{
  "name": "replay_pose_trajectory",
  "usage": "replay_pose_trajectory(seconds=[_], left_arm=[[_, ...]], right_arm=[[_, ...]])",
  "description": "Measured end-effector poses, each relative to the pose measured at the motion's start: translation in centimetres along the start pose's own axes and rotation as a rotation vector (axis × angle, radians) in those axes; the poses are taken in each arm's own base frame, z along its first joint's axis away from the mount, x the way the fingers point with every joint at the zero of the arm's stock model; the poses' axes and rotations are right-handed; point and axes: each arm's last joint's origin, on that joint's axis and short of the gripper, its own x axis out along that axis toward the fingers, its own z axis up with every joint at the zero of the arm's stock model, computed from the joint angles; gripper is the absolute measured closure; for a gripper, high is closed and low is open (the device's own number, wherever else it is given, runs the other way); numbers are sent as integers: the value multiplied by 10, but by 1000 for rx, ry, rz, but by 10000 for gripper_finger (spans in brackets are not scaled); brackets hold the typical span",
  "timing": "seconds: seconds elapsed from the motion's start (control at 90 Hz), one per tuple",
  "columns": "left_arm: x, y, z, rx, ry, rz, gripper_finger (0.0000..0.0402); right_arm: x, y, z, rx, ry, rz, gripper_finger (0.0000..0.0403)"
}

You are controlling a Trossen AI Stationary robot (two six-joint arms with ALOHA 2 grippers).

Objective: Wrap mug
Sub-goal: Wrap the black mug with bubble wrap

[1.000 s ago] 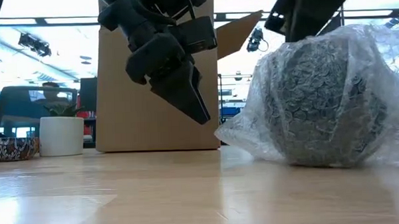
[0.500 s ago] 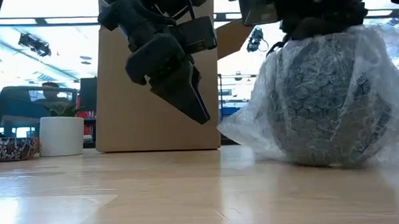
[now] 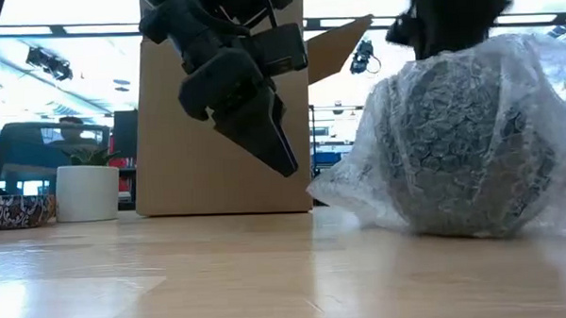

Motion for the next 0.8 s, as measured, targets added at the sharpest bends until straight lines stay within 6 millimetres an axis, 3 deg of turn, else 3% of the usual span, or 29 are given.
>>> replay_pose_trajectory(seconds=[0.167,0.322,0.622,0.8], left_arm=[[0,0,0,0,0,0,229],[0,0,0,1,1,0,229],[-6,1,2,0,-8,0,229],[-9,1,3,0,-18,0,229]], right_arm=[[26,9,2,-16,56,31,403],[33,12,2,-35,84,66,403],[-13,5,2,-27,-43,47,403],[-11,5,3,-26,-71,0,403]])
